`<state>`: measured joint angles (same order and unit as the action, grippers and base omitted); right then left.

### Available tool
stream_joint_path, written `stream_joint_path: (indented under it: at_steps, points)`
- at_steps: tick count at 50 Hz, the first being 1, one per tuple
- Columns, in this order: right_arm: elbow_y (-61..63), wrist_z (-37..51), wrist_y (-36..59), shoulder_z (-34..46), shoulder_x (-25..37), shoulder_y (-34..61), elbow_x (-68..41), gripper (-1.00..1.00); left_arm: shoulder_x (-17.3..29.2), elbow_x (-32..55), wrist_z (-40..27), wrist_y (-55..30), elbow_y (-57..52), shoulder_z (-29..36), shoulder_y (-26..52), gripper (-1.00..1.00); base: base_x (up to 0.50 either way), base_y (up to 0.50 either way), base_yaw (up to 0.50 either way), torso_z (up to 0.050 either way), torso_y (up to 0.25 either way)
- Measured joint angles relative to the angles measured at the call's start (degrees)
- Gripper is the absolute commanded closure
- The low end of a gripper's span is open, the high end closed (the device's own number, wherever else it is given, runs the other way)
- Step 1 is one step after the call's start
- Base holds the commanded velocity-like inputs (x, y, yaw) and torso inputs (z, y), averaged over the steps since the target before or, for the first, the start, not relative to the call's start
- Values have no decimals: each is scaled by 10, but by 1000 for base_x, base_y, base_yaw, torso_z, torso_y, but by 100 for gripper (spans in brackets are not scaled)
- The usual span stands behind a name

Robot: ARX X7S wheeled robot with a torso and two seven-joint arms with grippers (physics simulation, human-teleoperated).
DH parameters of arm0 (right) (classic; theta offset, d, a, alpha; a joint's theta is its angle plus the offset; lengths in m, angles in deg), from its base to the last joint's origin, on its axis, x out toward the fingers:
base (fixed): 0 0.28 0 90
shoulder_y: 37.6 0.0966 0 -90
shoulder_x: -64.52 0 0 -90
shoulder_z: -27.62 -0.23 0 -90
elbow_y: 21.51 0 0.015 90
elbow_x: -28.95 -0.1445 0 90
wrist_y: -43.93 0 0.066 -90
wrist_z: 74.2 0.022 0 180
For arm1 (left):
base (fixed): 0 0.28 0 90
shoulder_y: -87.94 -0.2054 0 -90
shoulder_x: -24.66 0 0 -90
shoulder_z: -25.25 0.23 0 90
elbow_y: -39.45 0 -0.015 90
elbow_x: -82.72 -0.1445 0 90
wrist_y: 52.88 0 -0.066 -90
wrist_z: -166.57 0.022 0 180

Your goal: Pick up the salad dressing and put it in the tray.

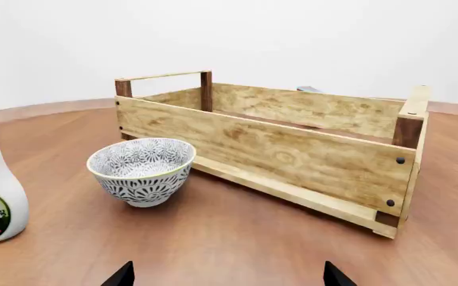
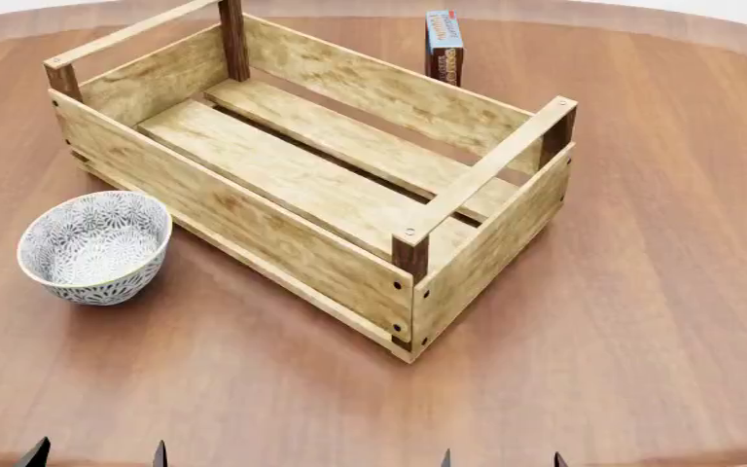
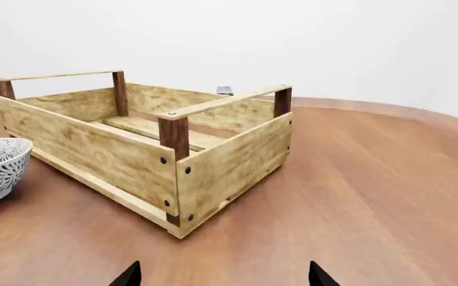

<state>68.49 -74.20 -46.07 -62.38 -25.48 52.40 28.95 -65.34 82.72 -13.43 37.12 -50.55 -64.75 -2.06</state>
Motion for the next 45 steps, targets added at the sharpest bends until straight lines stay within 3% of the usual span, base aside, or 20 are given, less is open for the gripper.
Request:
stream_joint_path:
  at_steps: [22,45]
  points:
    - [0,28,3,29,24,1,-27,-100,25,18,-35,-14,3,30,5,-100,0,0,0,0,0]
    - [-2,51,-12,48,43,-2,-52,-100,47,21,-59,-10,3,60,4,-100,0,499,0,0,0]
